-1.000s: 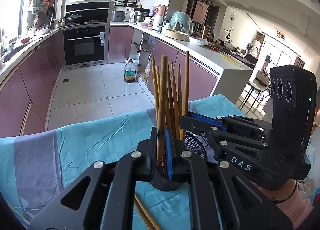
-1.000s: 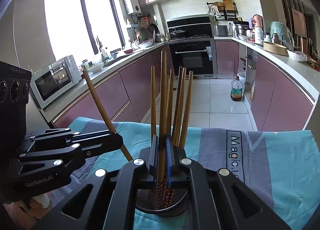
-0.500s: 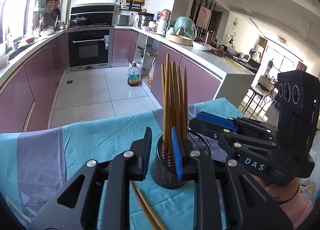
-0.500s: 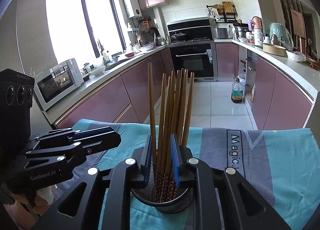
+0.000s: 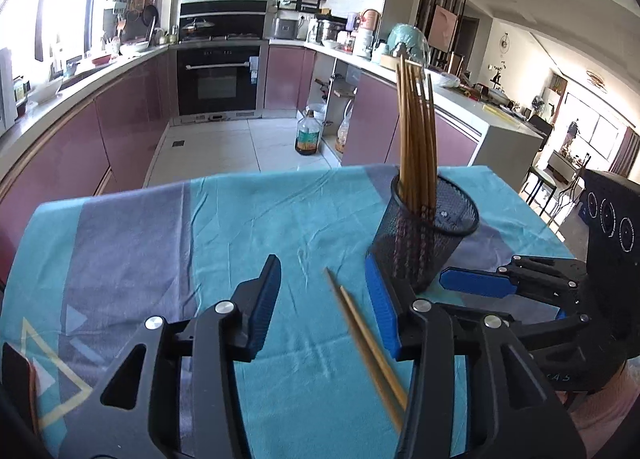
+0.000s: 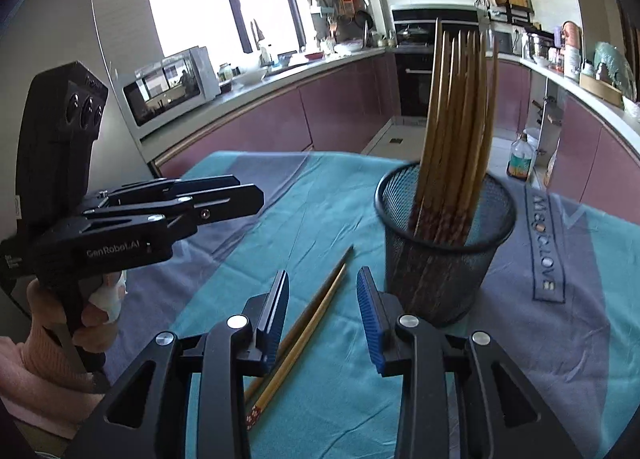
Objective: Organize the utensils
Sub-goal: 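Withdraw both open tools and lower them over the last two chopsticks, then close the left tool on one chopstick while the right tool grasps the other chopstick, then lift the left tool's chopstick upright over the cup while the right tool carries its chopstick there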
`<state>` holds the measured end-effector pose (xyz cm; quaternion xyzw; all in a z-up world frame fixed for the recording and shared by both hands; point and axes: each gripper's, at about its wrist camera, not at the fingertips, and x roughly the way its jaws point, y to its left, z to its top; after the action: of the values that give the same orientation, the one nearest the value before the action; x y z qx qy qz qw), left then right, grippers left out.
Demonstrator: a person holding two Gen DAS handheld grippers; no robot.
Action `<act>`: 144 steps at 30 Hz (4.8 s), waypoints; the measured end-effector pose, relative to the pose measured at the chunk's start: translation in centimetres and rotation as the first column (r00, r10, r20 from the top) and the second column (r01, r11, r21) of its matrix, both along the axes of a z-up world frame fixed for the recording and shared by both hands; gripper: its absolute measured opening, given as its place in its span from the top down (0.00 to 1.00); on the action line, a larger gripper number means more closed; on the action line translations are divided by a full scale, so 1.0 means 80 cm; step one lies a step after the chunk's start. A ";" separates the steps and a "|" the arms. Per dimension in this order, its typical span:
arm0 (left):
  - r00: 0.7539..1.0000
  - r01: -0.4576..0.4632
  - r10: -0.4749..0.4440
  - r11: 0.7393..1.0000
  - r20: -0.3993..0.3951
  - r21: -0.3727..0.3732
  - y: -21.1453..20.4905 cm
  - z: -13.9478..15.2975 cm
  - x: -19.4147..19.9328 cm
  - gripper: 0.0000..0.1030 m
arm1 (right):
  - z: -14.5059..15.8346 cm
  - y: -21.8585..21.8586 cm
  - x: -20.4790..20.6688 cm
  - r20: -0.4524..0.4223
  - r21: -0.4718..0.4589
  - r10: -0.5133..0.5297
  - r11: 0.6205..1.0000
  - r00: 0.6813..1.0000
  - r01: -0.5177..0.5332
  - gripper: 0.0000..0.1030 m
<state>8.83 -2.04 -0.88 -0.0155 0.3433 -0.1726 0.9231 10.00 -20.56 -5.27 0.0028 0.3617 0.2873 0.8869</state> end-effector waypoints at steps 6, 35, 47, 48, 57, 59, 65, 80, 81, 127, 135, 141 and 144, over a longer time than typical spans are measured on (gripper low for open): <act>0.997 -0.026 0.027 0.999 -0.077 0.022 0.018 -0.053 -0.010 0.58 | -0.044 0.025 -0.005 -0.107 -0.051 0.007 0.999 0.994 -0.013 0.68; 0.972 0.144 -0.127 0.987 -0.196 0.076 -0.058 -0.111 -0.013 0.57 | -0.062 0.012 -0.008 -0.123 -0.115 -0.046 0.993 0.991 0.032 0.83; 0.974 0.132 -0.112 0.987 -0.195 0.090 -0.063 -0.112 -0.020 0.83 | -0.062 0.003 -0.006 -0.124 -0.105 -0.046 0.994 0.991 0.033 0.84; 0.975 0.128 -0.109 0.988 -0.194 0.088 -0.063 -0.112 -0.022 0.86 | -0.062 0.003 -0.006 -0.124 -0.105 -0.046 0.994 0.991 0.033 0.84; 0.976 0.101 -0.081 0.991 -0.201 0.089 -0.059 -0.112 -0.030 0.76 | -0.061 0.003 0.005 -0.125 -0.098 -0.058 0.994 0.990 0.046 0.84; 0.977 0.094 -0.075 0.992 -0.199 0.087 -0.057 -0.111 -0.026 0.72 | -0.061 0.003 0.008 -0.126 -0.098 -0.063 0.994 0.990 0.051 0.84; 0.976 0.091 -0.072 0.992 -0.204 0.089 -0.059 -0.112 -0.008 0.73 | -0.062 0.007 0.019 -0.126 -0.095 -0.075 0.993 0.989 0.063 0.83; 0.978 0.049 -0.032 0.995 -0.204 0.082 -0.070 -0.116 0.010 0.88 | -0.066 0.007 0.029 -0.134 -0.080 -0.107 0.992 0.985 0.097 0.93; 0.978 0.046 -0.029 0.996 -0.206 0.077 -0.070 -0.117 0.010 0.88 | -0.066 0.006 0.030 -0.135 -0.078 -0.108 0.992 0.985 0.098 0.94; 0.993 0.036 -0.040 0.999 -0.108 -0.033 -0.032 -0.047 -0.028 0.92 | 0.000 -0.027 -0.004 -0.044 0.100 -0.062 0.993 0.997 0.067 0.95; 0.995 0.040 -0.044 0.998 -0.090 -0.043 -0.028 -0.034 -0.037 0.93 | 0.009 -0.030 -0.010 -0.016 0.112 -0.069 0.991 0.998 0.070 0.95; 0.996 0.047 -0.051 0.998 -0.072 -0.052 -0.028 -0.022 -0.043 0.93 | 0.017 -0.033 -0.013 0.003 0.122 -0.072 0.990 0.997 0.071 0.95; 0.996 0.051 -0.055 0.997 -0.067 -0.061 -0.025 -0.018 -0.047 0.93 | 0.020 -0.034 -0.016 0.014 0.127 -0.074 0.989 0.997 0.072 0.95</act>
<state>5.07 -4.06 -2.35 -0.0394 0.3699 -0.2066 0.9049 8.73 -23.31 -3.67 0.0693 0.3343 0.2770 0.8981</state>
